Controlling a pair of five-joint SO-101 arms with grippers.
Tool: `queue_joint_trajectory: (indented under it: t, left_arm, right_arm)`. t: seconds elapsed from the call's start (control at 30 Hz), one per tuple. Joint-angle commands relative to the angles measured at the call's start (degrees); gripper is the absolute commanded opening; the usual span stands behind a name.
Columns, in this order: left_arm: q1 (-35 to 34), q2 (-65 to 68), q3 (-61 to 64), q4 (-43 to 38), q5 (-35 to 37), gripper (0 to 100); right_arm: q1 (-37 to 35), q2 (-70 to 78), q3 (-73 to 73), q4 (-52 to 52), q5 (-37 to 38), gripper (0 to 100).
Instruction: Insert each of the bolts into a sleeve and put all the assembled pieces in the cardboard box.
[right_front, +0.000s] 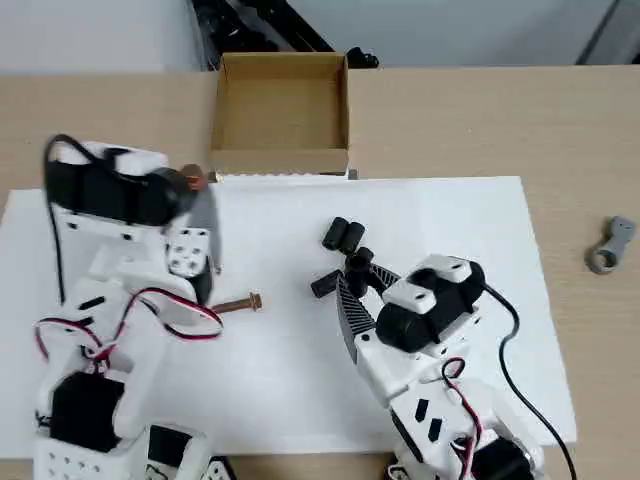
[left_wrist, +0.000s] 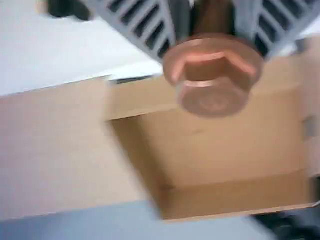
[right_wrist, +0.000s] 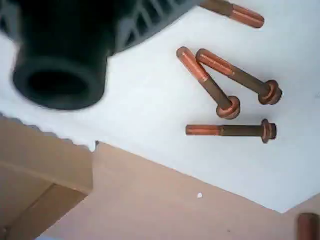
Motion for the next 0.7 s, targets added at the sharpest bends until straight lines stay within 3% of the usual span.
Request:
queue_joint_trajectory:
  t: [0.0,0.3,0.67]
  left_arm:
    - [4.13,-0.18,-0.75,-2.11,0.44,0]
    - [15.91,-0.44,-2.68,-2.02,3.16,0]
    - [21.36,-0.88,-3.91,-1.76,3.78,0]
  right_arm:
    - [-0.66,-0.4,-0.44,-1.54,1.32,0.4]
    - [-0.66,-0.57,-0.44,-1.54,1.32,0.4]
    - [-0.4,-0.75,-0.88,-1.1,4.57,0.4]
